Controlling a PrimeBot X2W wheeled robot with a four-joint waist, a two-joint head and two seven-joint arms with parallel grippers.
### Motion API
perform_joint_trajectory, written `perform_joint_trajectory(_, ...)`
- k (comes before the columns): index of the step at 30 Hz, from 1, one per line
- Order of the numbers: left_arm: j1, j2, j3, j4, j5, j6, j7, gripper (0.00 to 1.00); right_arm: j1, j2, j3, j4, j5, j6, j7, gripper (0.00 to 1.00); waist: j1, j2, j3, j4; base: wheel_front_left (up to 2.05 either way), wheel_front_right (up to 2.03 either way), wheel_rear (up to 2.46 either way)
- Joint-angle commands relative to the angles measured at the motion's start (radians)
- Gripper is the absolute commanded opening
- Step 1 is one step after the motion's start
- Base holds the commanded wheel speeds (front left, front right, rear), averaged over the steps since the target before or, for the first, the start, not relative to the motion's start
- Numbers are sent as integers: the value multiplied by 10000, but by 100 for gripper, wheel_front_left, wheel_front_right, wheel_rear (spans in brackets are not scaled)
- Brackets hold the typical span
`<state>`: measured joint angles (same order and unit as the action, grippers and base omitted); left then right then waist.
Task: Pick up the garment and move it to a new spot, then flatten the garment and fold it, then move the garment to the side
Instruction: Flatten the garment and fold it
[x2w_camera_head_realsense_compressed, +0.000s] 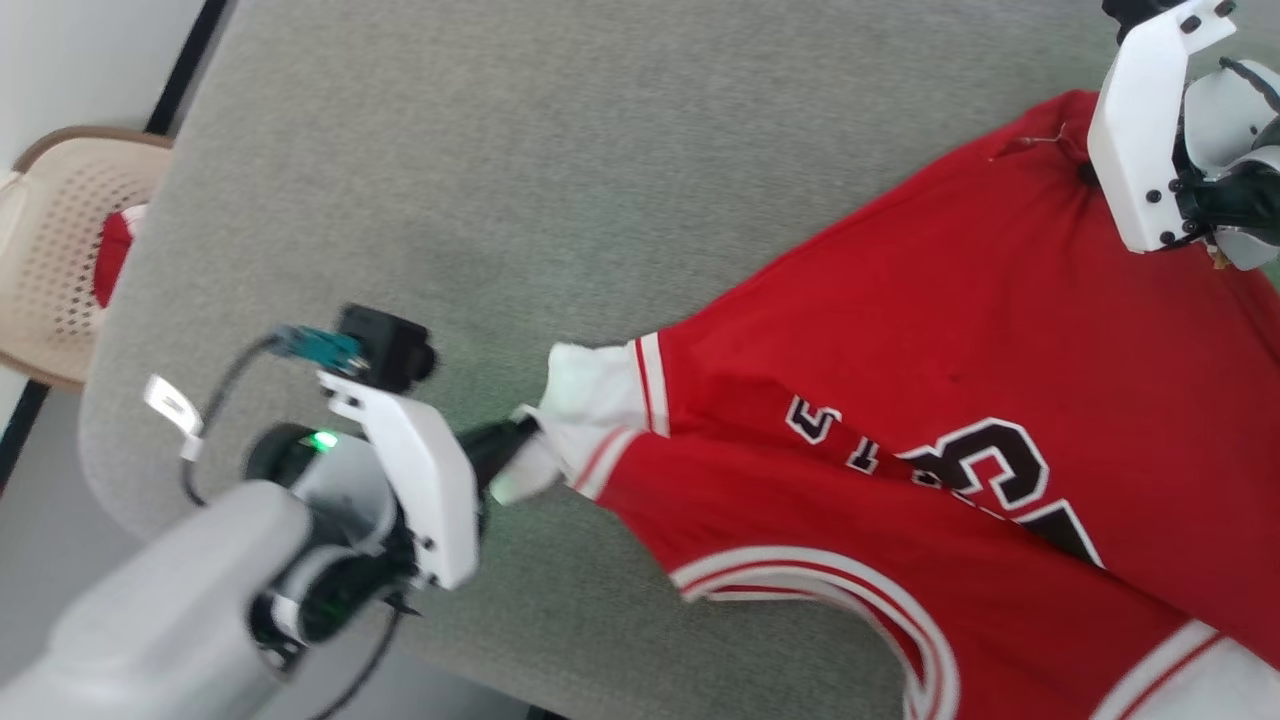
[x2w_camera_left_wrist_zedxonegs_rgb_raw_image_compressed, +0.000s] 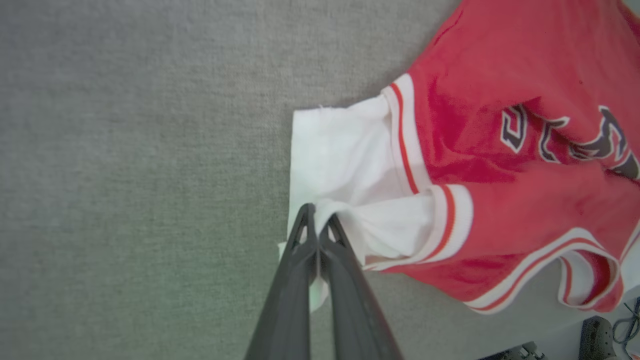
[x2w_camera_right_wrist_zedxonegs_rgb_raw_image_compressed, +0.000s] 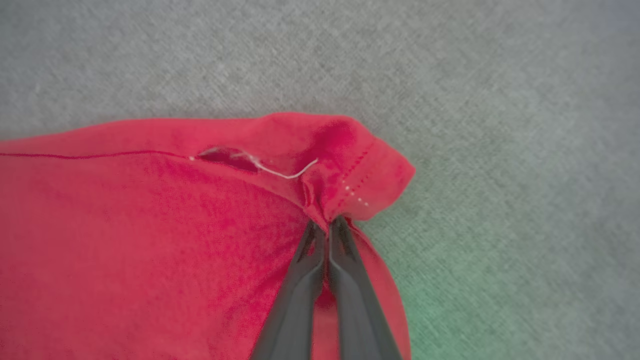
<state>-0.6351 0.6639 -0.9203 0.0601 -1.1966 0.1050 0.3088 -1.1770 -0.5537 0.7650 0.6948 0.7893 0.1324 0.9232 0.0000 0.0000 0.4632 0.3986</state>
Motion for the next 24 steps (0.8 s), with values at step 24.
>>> perform_joint_trajectory(24,-5252,2325,1703,-28,712,717,3036,0,171,-715,-3217,-2983,-57,-22,-1495,0,0,0,-1695,-2999,0,0,0)
